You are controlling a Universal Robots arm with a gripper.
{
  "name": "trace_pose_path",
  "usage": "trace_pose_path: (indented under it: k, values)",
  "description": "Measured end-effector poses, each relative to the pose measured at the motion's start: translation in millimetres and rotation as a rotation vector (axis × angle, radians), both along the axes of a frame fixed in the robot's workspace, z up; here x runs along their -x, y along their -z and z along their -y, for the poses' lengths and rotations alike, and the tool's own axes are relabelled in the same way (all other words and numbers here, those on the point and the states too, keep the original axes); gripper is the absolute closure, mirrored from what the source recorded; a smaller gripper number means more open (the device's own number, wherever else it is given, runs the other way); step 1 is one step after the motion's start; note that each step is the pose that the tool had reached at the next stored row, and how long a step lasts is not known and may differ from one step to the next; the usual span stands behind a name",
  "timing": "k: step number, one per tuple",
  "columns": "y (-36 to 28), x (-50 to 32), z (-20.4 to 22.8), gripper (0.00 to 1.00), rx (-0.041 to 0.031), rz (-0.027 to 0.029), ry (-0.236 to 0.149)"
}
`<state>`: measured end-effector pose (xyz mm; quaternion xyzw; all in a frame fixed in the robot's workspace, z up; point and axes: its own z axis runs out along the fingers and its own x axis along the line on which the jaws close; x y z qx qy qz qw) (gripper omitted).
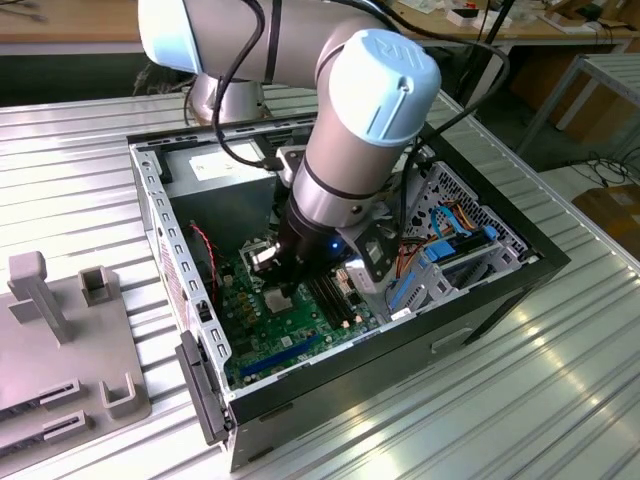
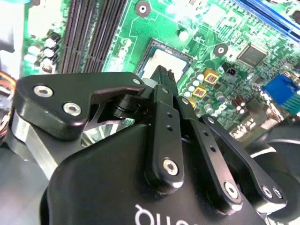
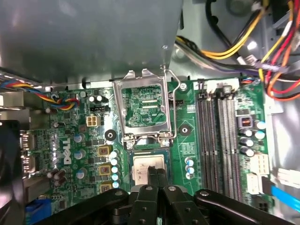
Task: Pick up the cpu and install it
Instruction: 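Close the cpu cover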
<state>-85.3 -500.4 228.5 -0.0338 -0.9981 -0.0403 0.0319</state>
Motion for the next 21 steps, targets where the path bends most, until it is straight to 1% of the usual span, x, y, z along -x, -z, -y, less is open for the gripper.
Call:
trace_pose_path:
  k: [2,4,5,7,9,10,13,15,16,17,19,21]
  values:
    - [-8.2,-0.3,-0.8,0.89,0.0001,-0.0001,0.000]
    - [-13.3,-0.8,-1.3,0.89,0.0001,-0.0001,0.000]
    - [-15.8,-0.9,-1.7,0.89,0.0000,-0.0001,0.001]
    - [-17.9,-2.3,-2.7,0.89,-0.0001,-0.0002,0.001]
    - [-18.4,-3.9,-3.3,0.89,-0.0012,-0.0001,0.001]
    - [-18.4,-6.3,-3.4,0.89,-0.0018,-0.0002,0.001]
    - [-18.5,-16.7,-3.7,0.89,-0.0034,-0.0002,0.001]
    - [-18.5,-23.4,-3.9,0.89,-0.0064,-0.0002,0.002]
    - [-18.4,-25.5,-3.9,0.89,-0.0087,-0.0001,0.002]
    - [-18.3,-26.4,-3.9,0.89,-0.0104,0.0000,0.002]
    - [-19.0,-26.5,-5.1,0.89,-0.0105,-0.0002,0.003]
    - [-19.8,-26.5,-7.9,0.89,-0.0106,-0.0001,0.003]
